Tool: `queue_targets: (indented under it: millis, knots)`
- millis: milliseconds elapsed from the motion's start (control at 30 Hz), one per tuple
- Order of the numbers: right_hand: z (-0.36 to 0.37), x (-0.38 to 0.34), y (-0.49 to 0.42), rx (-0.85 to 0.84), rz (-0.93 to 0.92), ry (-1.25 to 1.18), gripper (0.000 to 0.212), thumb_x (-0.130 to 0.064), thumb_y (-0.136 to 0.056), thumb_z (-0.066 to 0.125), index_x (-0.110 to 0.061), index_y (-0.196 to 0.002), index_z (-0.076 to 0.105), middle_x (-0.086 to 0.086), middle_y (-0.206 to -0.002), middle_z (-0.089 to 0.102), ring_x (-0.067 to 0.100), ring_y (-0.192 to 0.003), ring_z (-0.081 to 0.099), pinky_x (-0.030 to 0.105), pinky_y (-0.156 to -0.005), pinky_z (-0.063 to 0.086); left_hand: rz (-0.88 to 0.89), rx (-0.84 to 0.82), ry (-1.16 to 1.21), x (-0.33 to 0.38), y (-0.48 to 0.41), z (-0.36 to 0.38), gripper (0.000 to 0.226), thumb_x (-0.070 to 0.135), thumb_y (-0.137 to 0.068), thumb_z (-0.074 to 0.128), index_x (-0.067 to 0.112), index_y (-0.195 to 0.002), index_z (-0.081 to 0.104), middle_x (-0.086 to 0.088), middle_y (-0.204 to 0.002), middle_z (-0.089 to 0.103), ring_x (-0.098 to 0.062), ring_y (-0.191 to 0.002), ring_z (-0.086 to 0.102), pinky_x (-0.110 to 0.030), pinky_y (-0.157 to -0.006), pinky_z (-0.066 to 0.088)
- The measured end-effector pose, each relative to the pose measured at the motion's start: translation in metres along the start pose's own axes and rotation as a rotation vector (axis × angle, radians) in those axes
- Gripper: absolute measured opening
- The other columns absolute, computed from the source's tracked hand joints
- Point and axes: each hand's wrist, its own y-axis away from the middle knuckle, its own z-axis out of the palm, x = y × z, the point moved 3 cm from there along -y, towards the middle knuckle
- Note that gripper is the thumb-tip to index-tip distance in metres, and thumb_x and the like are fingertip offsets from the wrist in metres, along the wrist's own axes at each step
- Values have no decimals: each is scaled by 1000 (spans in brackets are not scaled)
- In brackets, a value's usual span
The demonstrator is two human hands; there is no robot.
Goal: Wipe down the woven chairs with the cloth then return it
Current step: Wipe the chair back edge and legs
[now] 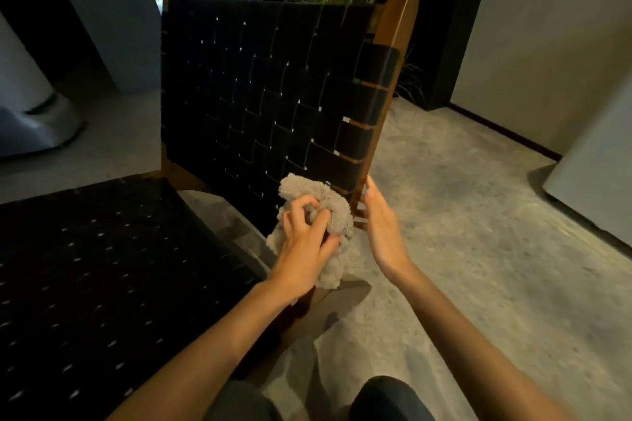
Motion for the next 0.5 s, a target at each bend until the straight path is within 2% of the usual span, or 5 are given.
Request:
queue_targets:
  millis: [133, 200, 300, 400, 500]
  knots:
    - [1, 22, 22, -31, 19, 45, 44, -33, -103, 33, -31, -147, 31, -4, -142, 46, 16, -132, 43, 47, -108, 37, -18, -105, 40, -7, 12, -2, 23, 32, -92, 54, 21, -110, 45, 1, -131, 18, -21, -119, 27, -31, -100, 34]
    - [-1, 21, 34, -13, -33, 73, 38, -29, -102, 40, -41, -138, 38, -16, -131, 45, 1, -121, 49, 35, -101, 46, -59, -176, 79, -9, 21, 0, 17, 32, -93, 54, 25, -102, 41, 5, -126, 18, -20, -118, 29, -32, -101, 36]
    - [0, 18, 48, -25, -111, 109, 36, -19, -97, 51, -43, -125, 46, -15, -124, 47, -10, -103, 52, 11, -81, 48, -130, -299, 142, -13, 29, 3, 18, 33, -94, 53, 27, -96, 36, 9, -115, 18, -17, -116, 31, -27, -100, 32]
    - [3, 19, 53, -122, -80, 98, 33, -13, -95, 55, -30, -123, 48, -14, -111, 56, -7, -98, 55, 9, -77, 47, -113, -346, 294, -18, 32, -4, 19, 29, -93, 57, 23, -109, 48, 9, -120, 25, -9, -119, 36, -24, -102, 36]
    - [2, 14, 55, -193, -80, 86, 32, -14, -92, 60, -32, -117, 51, -19, -111, 58, -8, -102, 55, 9, -81, 45, -83, -328, 433, -20, 30, -21, 40, 19, -87, 65, 41, -112, 42, 15, -121, 39, 2, -105, 50, -12, -81, 47]
